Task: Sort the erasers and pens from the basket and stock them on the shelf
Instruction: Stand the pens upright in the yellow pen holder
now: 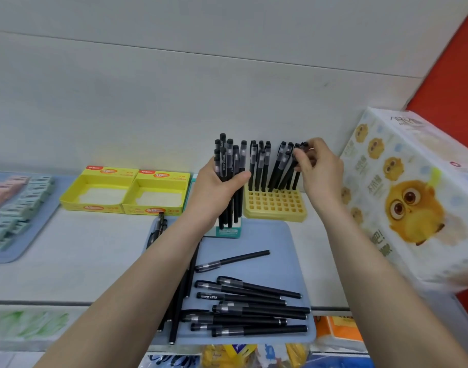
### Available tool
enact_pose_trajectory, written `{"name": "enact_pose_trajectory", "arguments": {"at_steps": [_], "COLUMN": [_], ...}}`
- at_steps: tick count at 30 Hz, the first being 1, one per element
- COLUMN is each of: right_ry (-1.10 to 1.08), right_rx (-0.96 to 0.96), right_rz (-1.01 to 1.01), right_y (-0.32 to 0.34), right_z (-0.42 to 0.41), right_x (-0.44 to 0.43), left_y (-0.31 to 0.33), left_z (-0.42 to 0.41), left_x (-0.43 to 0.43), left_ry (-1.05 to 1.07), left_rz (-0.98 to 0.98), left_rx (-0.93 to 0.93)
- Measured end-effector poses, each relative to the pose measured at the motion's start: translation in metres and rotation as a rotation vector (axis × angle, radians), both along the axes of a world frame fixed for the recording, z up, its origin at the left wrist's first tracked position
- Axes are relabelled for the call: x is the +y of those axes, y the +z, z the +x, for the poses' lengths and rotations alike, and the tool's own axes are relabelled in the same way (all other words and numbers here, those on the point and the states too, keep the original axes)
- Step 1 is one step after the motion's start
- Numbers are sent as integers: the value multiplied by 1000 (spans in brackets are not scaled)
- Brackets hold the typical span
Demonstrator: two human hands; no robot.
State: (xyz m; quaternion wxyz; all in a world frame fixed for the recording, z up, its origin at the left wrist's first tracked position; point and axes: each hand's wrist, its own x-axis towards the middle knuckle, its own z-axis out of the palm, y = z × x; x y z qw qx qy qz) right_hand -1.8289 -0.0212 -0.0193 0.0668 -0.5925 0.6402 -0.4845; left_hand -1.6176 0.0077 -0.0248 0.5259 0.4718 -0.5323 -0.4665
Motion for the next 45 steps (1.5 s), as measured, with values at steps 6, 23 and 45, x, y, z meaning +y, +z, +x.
{"name": "enact_pose_trajectory", "arguments": {"at_steps": [6,23,45], "right_ry": [28,12,-53], "right_rx": [35,203,-17], "right_rz": [9,228,9], "right_y": [-4,2,-7], "right_z": [0,4,-13], "right_x": [-4,-5,1], "left_y": [0,3,10], "left_z": [1,-12,-3], "left_x": [0,6,10], "left_ry": [19,-34,27], "left_rz": [-6,-79,-27], "left_rx": [-14,-28,44]}}
